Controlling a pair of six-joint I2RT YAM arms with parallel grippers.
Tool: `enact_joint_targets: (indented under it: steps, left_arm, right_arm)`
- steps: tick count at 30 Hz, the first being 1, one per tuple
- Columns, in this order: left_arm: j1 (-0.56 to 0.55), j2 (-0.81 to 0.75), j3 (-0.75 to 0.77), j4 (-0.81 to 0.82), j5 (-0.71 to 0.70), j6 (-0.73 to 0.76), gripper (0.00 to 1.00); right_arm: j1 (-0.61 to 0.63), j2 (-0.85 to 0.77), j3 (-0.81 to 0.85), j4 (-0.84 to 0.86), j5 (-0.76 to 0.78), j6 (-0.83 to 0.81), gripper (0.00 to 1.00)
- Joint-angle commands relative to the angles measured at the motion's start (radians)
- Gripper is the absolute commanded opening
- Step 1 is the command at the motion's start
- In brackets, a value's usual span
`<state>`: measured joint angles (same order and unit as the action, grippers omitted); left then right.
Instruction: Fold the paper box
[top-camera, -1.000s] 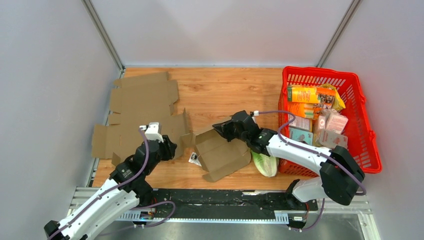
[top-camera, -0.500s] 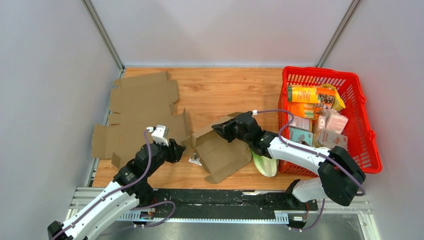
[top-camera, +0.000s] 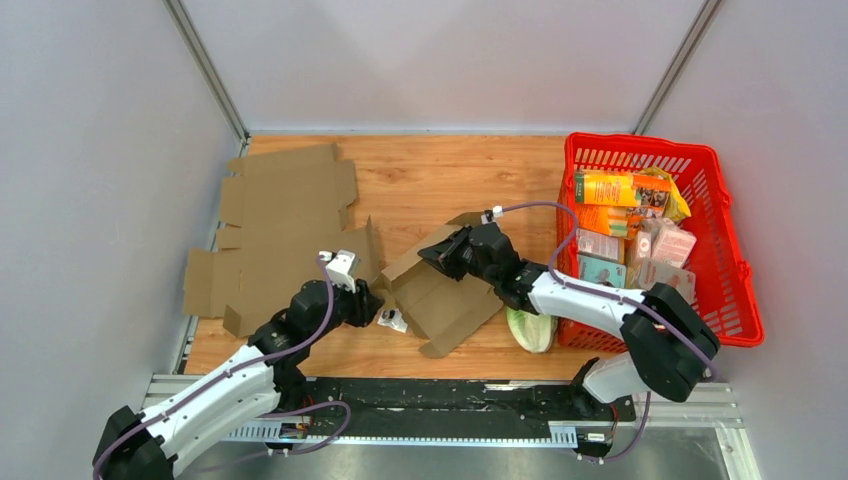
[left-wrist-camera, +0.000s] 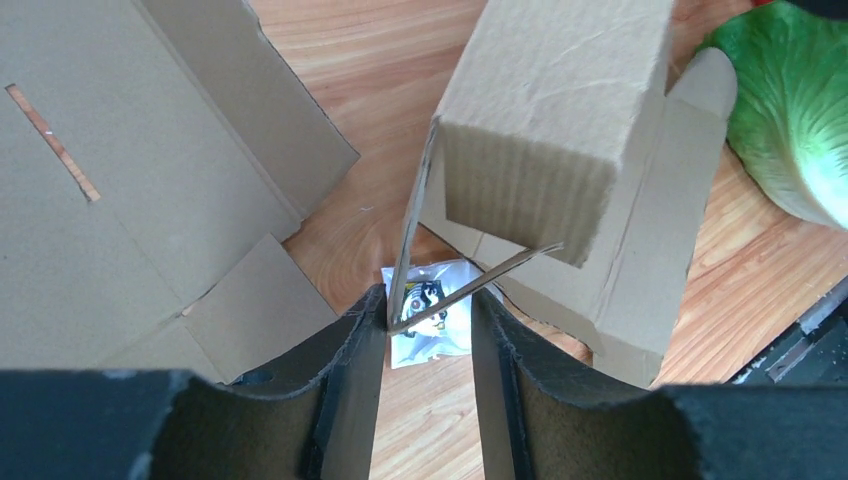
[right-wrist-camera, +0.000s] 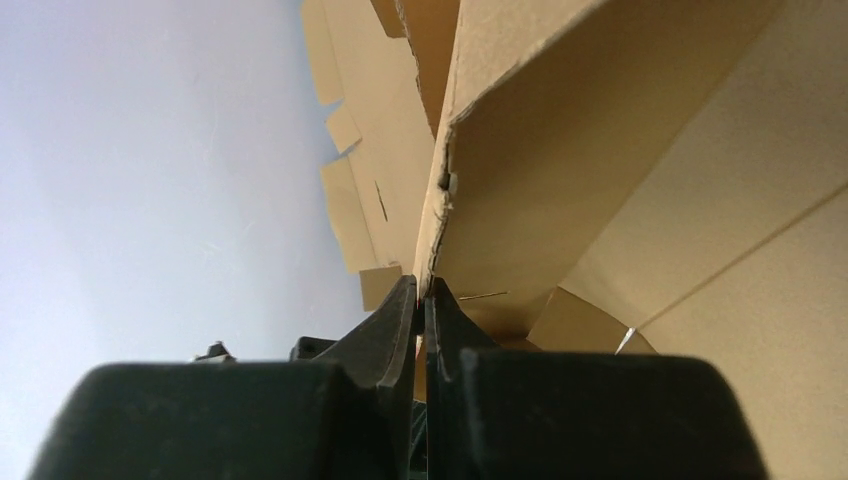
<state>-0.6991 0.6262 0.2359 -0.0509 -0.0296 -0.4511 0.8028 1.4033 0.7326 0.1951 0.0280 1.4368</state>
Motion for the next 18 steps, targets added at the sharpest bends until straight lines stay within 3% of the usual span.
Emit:
enact_joint_targets:
  steps: [1, 8, 18]
  left_arm:
    - [0.0, -0.072, -0.015, 0.024, 0.007, 0.025, 0.45]
    - [-0.002, -0.128, -0.027, -0.046, -0.019, 0.006, 0.51]
    - [0.0, -0.03, -0.018, 0.014, 0.025, 0.0, 0.52]
  right_arm:
    - [-0.016, 0.057, -0.009, 0.164, -0.079, -0.13, 0.07]
    - [-0.066, 0.131, -0.042, 0.259, -0.181, -0.15, 0.08]
    - [-0.149, 0.155, -0.07, 0.297, -0.316, -0.251, 0.14]
